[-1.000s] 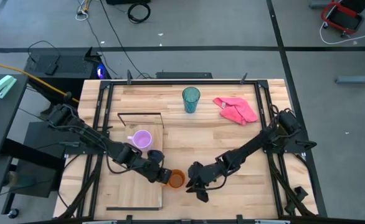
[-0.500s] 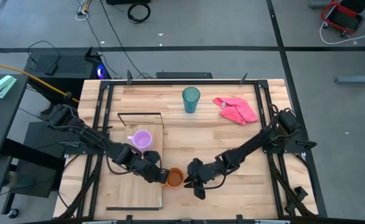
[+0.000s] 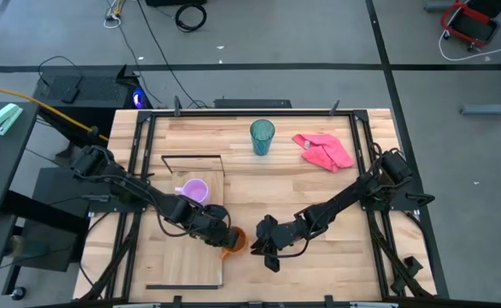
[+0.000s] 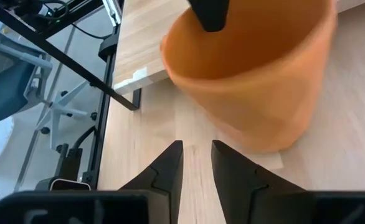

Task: Stack small to large cups/mugs on shelf
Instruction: Put the orange cup on the shelf

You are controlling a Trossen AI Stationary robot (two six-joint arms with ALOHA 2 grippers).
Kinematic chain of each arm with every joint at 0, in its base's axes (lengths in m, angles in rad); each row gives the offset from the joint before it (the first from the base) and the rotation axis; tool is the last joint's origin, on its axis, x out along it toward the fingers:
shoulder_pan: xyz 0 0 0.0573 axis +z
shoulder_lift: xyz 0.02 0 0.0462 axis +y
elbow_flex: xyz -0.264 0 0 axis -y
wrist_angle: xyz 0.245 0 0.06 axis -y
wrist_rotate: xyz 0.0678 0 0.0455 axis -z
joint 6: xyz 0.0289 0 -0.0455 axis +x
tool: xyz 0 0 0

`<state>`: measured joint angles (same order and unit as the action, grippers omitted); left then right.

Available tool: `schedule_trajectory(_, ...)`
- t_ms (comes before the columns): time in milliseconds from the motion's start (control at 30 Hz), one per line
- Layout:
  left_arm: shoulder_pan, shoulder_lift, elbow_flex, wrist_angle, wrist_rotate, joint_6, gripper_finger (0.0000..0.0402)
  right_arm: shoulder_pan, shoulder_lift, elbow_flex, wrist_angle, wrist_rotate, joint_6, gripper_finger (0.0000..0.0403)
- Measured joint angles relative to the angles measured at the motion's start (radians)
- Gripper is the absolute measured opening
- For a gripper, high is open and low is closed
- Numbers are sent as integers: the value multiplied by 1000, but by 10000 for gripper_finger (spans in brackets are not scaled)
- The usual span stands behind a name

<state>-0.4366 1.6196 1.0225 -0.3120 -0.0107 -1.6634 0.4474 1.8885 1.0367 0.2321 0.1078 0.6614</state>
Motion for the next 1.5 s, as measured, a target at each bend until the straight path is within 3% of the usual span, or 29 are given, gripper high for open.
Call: schedule_trajectory(1500,270,-3,0,134,56,316,17,-72,0,0,0,-1,-10,86)
